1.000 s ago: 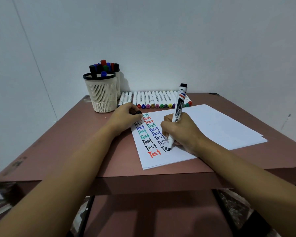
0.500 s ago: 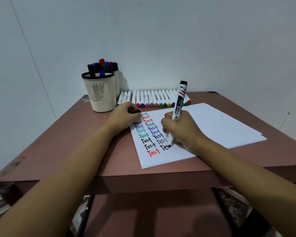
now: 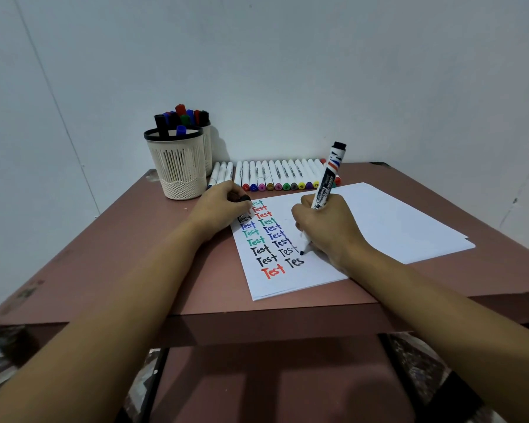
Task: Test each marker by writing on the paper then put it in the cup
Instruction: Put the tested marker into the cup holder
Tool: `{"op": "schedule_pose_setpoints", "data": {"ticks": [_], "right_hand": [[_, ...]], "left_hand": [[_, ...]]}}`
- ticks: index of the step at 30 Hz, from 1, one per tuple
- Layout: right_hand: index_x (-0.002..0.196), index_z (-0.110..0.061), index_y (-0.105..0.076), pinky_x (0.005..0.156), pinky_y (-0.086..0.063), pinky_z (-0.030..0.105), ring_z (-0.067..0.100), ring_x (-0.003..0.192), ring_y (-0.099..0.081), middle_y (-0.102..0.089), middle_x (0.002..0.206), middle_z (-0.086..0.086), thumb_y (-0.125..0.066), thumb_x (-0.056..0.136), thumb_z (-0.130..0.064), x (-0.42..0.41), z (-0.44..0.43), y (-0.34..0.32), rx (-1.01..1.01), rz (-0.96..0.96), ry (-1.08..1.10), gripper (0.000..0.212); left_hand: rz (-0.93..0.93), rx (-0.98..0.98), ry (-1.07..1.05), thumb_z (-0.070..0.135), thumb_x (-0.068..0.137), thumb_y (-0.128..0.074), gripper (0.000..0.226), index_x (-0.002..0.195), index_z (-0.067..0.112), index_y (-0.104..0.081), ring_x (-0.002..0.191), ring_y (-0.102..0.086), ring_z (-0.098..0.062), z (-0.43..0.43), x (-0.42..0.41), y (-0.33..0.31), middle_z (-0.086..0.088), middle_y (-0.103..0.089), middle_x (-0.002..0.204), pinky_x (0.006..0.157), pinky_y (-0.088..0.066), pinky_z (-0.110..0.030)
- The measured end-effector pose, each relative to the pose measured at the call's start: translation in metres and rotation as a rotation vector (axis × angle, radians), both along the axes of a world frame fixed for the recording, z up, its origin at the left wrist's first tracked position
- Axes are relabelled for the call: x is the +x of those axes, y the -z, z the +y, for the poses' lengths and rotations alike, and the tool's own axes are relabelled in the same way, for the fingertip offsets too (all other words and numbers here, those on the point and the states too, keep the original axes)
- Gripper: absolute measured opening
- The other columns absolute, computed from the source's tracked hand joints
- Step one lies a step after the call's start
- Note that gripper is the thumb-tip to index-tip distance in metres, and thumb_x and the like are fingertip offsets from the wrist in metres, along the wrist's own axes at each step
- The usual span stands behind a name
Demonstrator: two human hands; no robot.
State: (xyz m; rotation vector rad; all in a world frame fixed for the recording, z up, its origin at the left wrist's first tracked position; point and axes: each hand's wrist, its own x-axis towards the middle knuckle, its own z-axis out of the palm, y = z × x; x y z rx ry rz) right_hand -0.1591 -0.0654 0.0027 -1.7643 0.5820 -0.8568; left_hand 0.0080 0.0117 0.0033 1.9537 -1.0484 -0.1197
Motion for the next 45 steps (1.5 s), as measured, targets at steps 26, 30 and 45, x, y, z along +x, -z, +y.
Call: {"op": "schedule_pose_setpoints", "data": {"ticks": [26, 30, 45], "right_hand": [[0.063, -0.018, -0.044, 0.041, -0.019, 0.017, 0.008, 0.041, -0.028, -0.034, 0.053, -0.002, -0.056, 0.091, -0.044, -0.006, -0.008, -0.015, 0.347, -0.202, 0.055, 0.040], [0.067, -0.024, -0.034, 0.044, -0.011, 0.020, 0.009, 0.039, -0.016, -0.021, 0.045, -0.007, -0.053, 0.087, -0.058, -0.003, -0.012, -0.019, 0.476, -0.206, 0.042, 0.045], [0.068, -0.021, -0.051, 0.041, -0.025, 0.017, 0.008, 0.041, -0.035, -0.042, 0.051, -0.003, -0.067, 0.084, -0.040, -0.002, -0.014, -0.021, 0.477, -0.163, -0.089, 0.030]], "left_hand": [[-0.203, -0.064, 0.044, 0.024, 0.091, -0.056, 0.023, 0.113, 0.021, -0.062, 0.085, -0.055, -0.010, 0.005, -0.011, -0.002, 0.005, -0.060, 0.094, 0.063, -0.036, -0.002], [-0.251, -0.059, 0.119, 0.026, 0.092, -0.056, 0.026, 0.117, 0.024, -0.061, 0.090, -0.058, -0.012, 0.007, -0.019, -0.006, 0.008, -0.061, 0.094, 0.077, -0.045, -0.016], [-0.100, -0.208, 0.349, 0.018, 0.088, -0.062, 0.020, 0.108, 0.015, -0.065, 0.083, -0.060, 0.006, 0.003, -0.036, -0.008, 0.008, -0.067, 0.094, 0.080, -0.047, -0.012]]}}
